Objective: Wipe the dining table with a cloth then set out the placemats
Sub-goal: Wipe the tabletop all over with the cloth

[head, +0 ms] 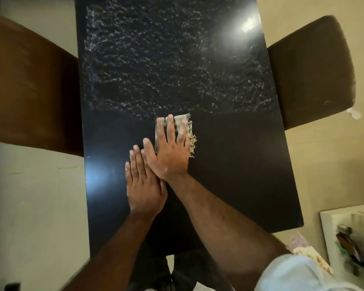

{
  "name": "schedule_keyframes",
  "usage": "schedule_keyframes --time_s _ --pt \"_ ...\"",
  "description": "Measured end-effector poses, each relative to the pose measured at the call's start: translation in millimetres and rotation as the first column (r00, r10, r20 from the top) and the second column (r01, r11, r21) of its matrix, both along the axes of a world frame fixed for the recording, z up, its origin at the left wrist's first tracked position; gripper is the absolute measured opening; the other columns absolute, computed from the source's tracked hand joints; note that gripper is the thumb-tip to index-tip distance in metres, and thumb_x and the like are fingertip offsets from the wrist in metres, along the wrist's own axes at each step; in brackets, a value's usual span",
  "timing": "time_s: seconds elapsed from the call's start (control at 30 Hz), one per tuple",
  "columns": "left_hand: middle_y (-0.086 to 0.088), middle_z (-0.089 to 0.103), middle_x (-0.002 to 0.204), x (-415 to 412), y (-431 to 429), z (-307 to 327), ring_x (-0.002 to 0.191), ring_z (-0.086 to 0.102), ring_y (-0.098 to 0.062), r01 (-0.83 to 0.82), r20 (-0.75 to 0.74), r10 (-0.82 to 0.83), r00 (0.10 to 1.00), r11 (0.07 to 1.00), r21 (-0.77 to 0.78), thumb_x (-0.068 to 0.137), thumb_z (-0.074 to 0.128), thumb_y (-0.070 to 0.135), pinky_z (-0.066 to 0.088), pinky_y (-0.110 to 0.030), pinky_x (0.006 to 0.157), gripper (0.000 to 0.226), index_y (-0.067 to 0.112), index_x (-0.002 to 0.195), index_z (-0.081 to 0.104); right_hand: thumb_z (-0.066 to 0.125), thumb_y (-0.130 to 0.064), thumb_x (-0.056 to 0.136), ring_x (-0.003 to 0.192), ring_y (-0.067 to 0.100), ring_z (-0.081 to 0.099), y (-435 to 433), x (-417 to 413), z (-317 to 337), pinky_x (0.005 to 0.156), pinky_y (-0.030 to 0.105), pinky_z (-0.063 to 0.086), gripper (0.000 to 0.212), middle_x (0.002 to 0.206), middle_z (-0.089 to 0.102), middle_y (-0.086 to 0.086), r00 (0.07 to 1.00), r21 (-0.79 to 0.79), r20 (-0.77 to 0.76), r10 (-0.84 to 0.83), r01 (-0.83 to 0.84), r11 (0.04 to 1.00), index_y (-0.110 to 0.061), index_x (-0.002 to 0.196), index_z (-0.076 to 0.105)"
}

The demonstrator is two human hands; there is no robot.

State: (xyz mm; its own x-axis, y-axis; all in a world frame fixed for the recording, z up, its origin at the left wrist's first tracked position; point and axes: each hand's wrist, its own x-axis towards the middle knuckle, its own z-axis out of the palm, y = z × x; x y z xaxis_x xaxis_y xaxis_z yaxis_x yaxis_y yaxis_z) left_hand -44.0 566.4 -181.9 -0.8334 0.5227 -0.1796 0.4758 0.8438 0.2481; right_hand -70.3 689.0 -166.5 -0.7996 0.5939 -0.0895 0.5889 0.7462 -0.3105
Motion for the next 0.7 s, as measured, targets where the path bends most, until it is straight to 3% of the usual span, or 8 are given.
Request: schedule_keyframes --time_s 0.1,0.2,0.3,0.37,0.43,0.53,0.7 --pt "-0.014 -0.01 0.186 -21.7 -26.3 -0.4 0.173 -0.008 -0.033 0.0 0.025 0.001 1.0 0.999 -0.032 0.114 0.023 0.054 0.012 -0.063 0.138 0.082 0.007 0.177 0.002 0.025 -0.072 0.109 0.173 0.033 -0.009 18.7 40.9 -2.4 0.138 0.057 0.004 0.078 0.188 -0.001 -0.005 0.993 -0.078 0.092 0.071 -0.064 0.995 -0.038 0.178 0.015" --pt "-0.007 -0.008 0.187 -63.7 -56.1 0.2 0.173 -0.006 -0.033 -0.037 0.003 0.038 0.999 0.996 -0.076 0.113 0.017 0.057 0.008 -0.066 0.137 0.078 0.015 0.178 0.006 0.015 -0.072 0.111 0.173 0.039 0.001 51.8 78.8 -4.4 0.136 0.069 0.011 0.077 0.188 0.003 -0.002 0.982 -0.015 0.148 -0.115 0.119 0.993 -0.035 0.178 0.019" --pt "-0.003 -0.007 0.187 -97.7 -78.0 -2.2 0.173 -0.006 -0.032 -0.002 -0.034 -0.002 0.999 0.994 -0.105 0.113 0.013 0.06 0.006 -0.067 0.136 0.077 0.021 0.179 0.005 0.017 -0.07 0.109 0.171 0.045 -0.009 79.7 84.5 -2.8 0.135 0.072 0.01 0.078 0.188 0.006 0.003 0.932 -0.002 0.19 -0.308 0.314 0.949 -0.034 0.178 0.018" --pt "-0.003 -0.008 0.187 -104.1 -81.8 -3.7 0.173 -0.007 -0.032 0.03 -0.047 -0.035 0.998 0.995 -0.097 0.114 0.014 0.059 0.008 -0.066 0.137 0.077 0.02 0.179 0.005 0.017 -0.072 0.108 0.171 0.046 -0.01 81.1 65.4 1.8 0.134 0.073 0.005 0.082 0.188 0.001 0.006 0.918 -0.026 0.195 -0.346 0.358 0.934 -0.032 0.179 0.011" --pt "-0.005 -0.009 0.187 -103.1 -80.8 -4.5 0.173 -0.008 -0.032 0.031 -0.055 -0.036 0.998 0.995 -0.092 0.114 0.016 0.057 0.008 -0.063 0.137 0.077 0.016 0.179 0.005 0.021 -0.074 0.109 0.172 0.044 -0.001 63.9 34.4 0.0 0.134 0.073 0.006 0.084 0.187 0.003 0.009 0.939 -0.026 0.171 -0.298 0.307 0.952 -0.029 0.179 0.01" --pt "-0.008 -0.011 0.187 -102.8 -78.8 -2.4 0.173 -0.009 -0.031 0.012 -0.04 -0.015 0.999 0.997 -0.081 0.115 0.016 0.055 0.009 -0.062 0.138 0.078 0.011 0.178 0.002 0.035 -0.074 0.108 0.169 0.05 0.013 6.6 -15.5 -4.1 0.133 0.067 0.02 0.084 0.184 0.023 0.011 0.983 0.073 0.039 -0.177 0.173 0.982 -0.025 0.176 0.032" --pt "-0.013 -0.013 0.186 -105.9 -86.7 1.3 0.173 -0.008 -0.031 -0.006 -0.007 0.006 1.0 0.998 -0.055 0.116 0.032 0.054 0.025 -0.06 0.136 0.084 0.006 0.177 -0.001 0.038 -0.073 0.108 0.173 0.039 -0.002 -74.3 -30.9 3.4 0.138 0.056 0.01 0.08 0.186 0.017 0.003 0.991 0.033 0.005 0.132 -0.132 0.991 -0.03 0.176 0.032"
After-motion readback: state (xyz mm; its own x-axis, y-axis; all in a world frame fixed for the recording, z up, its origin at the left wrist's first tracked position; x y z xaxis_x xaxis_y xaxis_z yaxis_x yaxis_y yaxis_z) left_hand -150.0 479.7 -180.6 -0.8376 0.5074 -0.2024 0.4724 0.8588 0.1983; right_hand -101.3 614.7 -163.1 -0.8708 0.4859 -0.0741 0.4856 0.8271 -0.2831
